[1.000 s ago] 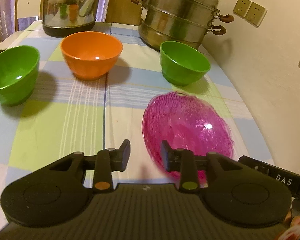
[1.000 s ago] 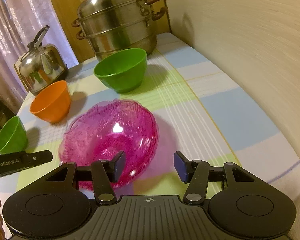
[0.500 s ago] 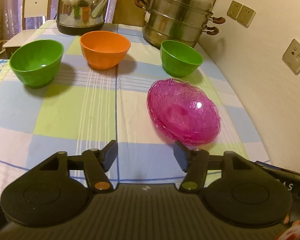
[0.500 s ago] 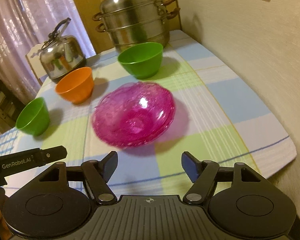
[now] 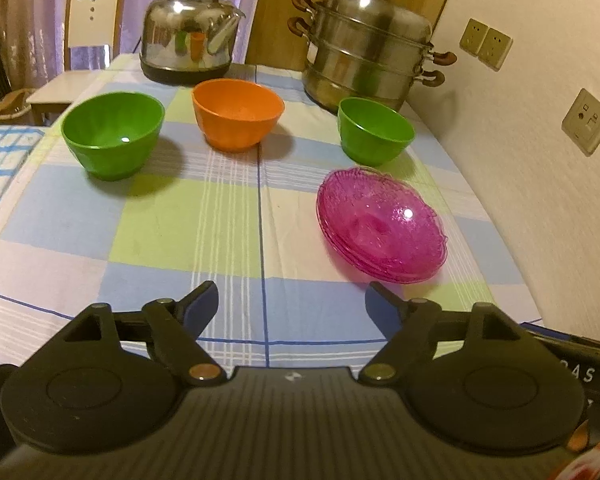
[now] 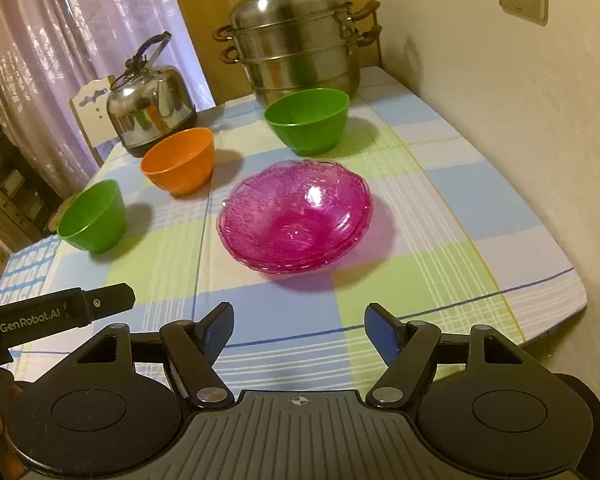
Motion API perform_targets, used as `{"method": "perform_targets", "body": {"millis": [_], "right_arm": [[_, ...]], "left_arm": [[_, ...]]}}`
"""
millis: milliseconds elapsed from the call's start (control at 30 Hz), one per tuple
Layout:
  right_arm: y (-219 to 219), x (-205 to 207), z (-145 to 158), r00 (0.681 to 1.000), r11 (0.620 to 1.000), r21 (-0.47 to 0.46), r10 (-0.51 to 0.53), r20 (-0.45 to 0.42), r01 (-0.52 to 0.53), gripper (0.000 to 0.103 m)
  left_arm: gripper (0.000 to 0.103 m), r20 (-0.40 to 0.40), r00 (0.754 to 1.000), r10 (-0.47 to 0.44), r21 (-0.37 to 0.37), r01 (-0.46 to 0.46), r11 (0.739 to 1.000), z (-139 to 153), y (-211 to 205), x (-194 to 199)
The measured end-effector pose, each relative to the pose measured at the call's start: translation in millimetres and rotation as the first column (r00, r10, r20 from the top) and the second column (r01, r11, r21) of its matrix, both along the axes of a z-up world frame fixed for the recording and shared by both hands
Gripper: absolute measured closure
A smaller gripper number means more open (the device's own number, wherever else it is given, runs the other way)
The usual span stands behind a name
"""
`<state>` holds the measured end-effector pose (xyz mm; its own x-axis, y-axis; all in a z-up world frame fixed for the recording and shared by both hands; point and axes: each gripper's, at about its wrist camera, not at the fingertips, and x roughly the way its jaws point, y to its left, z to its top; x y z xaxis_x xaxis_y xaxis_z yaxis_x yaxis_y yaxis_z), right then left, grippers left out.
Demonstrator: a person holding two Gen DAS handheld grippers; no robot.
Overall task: Organize plates and bowls
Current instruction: 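Open both grippers and pull them back from the plate stack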
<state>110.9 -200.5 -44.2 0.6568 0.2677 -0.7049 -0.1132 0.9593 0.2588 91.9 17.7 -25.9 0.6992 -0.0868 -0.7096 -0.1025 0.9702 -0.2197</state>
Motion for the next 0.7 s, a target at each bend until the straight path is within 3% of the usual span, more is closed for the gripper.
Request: {"method": "perform_targets", "body": {"millis": [700], "right_arm": [[19.0, -7.2, 7.3, 0.999, 0.999, -0.008, 0.043, 0.015, -0.043, 0.031]], "left_arm": [[0.021, 0.031, 0.999, 0.012, 0.003, -0.012, 1.0, 12.8, 17.2, -12.0]]}}
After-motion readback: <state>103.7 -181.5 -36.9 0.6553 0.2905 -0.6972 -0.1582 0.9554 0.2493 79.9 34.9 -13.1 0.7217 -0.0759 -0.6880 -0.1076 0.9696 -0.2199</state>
